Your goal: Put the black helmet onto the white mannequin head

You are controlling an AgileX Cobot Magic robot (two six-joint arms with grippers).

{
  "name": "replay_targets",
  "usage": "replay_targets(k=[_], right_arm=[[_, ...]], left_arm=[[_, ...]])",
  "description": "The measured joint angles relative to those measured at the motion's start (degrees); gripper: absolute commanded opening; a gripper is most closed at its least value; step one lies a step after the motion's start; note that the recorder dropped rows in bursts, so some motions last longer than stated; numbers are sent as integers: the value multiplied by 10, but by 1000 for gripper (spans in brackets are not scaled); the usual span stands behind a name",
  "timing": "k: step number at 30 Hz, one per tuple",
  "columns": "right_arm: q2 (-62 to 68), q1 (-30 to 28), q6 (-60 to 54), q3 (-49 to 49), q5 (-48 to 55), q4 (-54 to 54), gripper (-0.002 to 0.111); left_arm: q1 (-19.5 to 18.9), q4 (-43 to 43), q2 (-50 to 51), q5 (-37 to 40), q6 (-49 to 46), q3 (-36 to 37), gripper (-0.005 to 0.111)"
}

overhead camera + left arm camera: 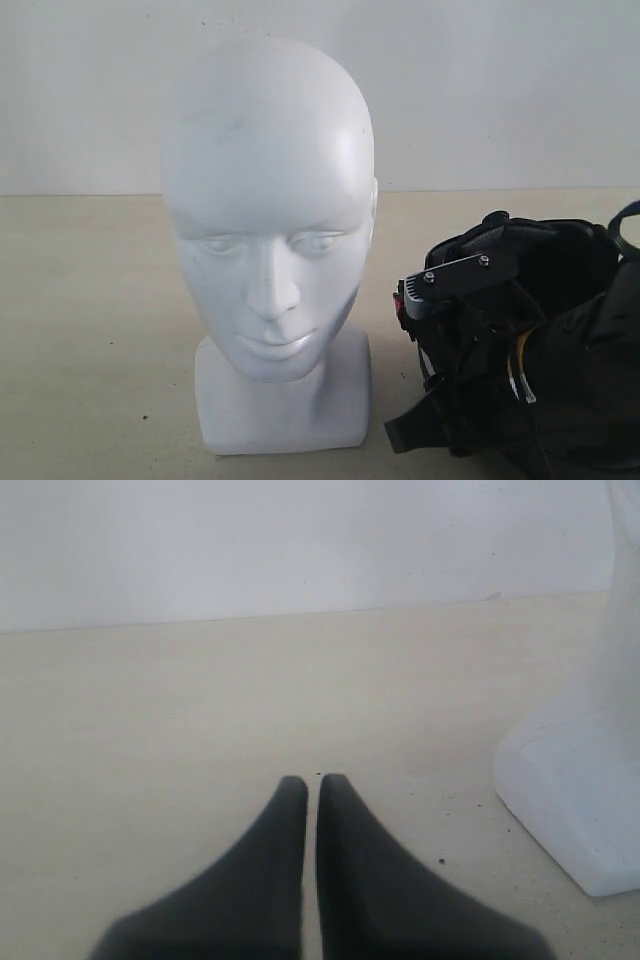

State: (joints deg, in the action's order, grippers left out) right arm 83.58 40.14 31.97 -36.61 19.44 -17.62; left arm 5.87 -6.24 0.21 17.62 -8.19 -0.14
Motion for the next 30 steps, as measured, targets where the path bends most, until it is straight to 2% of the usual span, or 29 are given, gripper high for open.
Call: replay_targets(k=[9,16,30], right_arm=[[-17,0,-3,0,7,18,0],[-17,31,14,1,14,-8,0],[-37,33,13,1,38,-12,0]], left_arm=[[0,0,0,0,0,0,5],[0,0,0,0,0,0,5],[0,0,0,0,0,0,5]])
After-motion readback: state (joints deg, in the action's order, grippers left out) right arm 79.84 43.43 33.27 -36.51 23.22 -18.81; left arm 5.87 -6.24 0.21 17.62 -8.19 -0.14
